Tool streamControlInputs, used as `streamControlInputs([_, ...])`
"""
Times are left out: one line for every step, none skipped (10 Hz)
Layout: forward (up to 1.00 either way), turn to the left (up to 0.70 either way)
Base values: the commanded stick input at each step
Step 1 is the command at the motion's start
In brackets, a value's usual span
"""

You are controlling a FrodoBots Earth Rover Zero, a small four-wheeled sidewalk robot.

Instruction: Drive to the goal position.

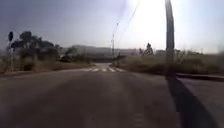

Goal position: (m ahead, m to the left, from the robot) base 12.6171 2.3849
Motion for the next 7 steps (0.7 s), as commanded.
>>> streamControlInputs([1.00, 0.00])
streamControlInputs([1.00, 0.00])
streamControlInputs([1.00, 0.00])
streamControlInputs([1.00, 0.00])
streamControlInputs([1.00, 0.00])
streamControlInputs([1.00, 0.00])
streamControlInputs([1.00, 0.00])
